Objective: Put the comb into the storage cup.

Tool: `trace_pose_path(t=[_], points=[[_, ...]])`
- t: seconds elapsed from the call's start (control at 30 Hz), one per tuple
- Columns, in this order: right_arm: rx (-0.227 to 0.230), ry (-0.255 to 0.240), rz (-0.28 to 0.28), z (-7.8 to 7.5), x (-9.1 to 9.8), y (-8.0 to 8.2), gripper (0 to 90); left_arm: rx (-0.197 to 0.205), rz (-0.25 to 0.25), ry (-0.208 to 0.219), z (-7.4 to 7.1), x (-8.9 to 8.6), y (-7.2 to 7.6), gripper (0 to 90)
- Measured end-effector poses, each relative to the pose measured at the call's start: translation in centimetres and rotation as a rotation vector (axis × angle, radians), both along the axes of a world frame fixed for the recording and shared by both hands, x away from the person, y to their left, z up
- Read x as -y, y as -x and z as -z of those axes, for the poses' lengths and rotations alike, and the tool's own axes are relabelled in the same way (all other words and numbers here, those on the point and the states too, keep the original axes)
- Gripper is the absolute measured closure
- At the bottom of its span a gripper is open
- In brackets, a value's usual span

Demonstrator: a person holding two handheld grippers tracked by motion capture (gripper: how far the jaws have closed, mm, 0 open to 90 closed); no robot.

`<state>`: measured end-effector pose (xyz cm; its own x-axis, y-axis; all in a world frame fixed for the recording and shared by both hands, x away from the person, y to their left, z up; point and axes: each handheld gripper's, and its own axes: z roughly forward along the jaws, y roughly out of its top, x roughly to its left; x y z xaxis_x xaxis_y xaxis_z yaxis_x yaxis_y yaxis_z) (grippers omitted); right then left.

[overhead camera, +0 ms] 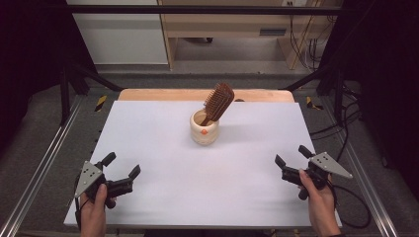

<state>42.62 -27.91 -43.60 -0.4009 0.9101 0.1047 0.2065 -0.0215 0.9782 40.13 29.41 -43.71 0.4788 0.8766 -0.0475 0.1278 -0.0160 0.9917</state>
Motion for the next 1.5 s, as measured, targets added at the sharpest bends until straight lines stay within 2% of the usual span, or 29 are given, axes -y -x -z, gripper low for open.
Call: trace_pose_path(t=[0.3, 1.07, 1.2, 1.5], points=[[-0.004, 0.008, -0.022, 0.9, -0.7, 0.0, 4.5, -0.003, 0.01, -0.003, 0.0, 0.0, 0.0, 1.2], [-0.014, 0.038, -0.103, 2.0, -2.7, -0.3, 4.6, -0.008, 0.03, -0.007, 0.1, 0.5, 0.0, 1.2], [-0.022, 0.046, -0.126, 2.1, -3.0, -0.4, 4.8, -0.019, 0.039, 0.02, 0.2, 0.4, -0.1, 1.1], [-0.03, 0.049, -0.164, 2.4, -3.9, -1.1, 4.6, -0.01, 0.046, 0.006, 0.3, 0.7, -0.1, 1.2]])
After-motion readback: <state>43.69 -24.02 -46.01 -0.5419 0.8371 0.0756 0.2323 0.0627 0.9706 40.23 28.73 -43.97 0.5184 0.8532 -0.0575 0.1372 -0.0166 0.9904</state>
